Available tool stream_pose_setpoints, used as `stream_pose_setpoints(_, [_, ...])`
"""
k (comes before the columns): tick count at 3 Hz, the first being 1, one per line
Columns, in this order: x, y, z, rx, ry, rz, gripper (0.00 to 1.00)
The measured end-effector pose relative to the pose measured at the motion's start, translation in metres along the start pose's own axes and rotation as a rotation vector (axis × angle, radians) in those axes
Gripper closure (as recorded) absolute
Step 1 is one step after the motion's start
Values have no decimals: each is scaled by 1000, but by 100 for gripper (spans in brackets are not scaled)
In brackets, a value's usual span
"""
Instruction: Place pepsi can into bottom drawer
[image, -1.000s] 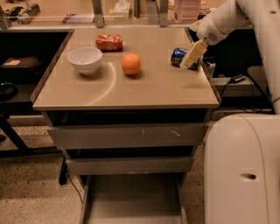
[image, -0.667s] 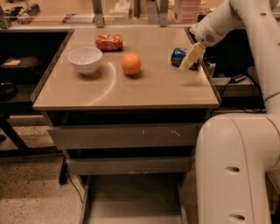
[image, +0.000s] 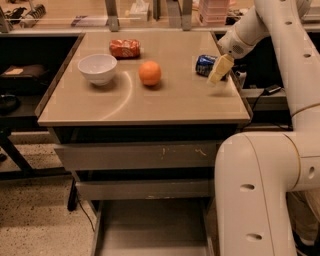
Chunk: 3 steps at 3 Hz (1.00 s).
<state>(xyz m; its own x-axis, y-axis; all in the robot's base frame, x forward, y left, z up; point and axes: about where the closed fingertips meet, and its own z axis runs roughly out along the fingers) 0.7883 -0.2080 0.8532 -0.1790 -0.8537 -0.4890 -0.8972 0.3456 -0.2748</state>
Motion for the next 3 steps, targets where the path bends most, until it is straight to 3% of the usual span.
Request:
stream_pose_setpoints(2, [17,5,16,-34,45,20,1])
stream_pose_setpoints(3, [18,6,17,-37,46,21,22])
